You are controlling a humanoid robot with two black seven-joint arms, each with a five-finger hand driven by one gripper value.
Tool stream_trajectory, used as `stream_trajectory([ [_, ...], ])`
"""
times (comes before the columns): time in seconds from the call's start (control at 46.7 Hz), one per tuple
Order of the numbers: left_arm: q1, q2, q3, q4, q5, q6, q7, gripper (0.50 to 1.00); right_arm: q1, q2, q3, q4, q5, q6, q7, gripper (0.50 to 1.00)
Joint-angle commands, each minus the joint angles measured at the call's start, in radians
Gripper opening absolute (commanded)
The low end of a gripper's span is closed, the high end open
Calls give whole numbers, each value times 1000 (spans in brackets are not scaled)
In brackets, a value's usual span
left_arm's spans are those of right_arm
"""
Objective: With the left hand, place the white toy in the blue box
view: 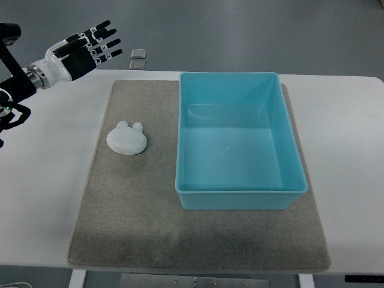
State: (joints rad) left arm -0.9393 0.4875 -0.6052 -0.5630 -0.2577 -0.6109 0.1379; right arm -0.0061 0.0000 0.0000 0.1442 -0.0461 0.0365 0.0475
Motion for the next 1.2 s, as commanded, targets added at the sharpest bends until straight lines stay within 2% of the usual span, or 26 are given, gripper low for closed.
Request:
stream_trajectory([
  [0.0,1,0,-1,2,0,0,0,1000,0,0,0,0,0,0,0,936],
  [0.92,-19,14,2,34,6,0,-14,1000,0,0,0,0,0,0,0,936],
  [1.177,-24,17,-19,18,178,0,-26,999,0,0,0,0,0,0,0,936],
])
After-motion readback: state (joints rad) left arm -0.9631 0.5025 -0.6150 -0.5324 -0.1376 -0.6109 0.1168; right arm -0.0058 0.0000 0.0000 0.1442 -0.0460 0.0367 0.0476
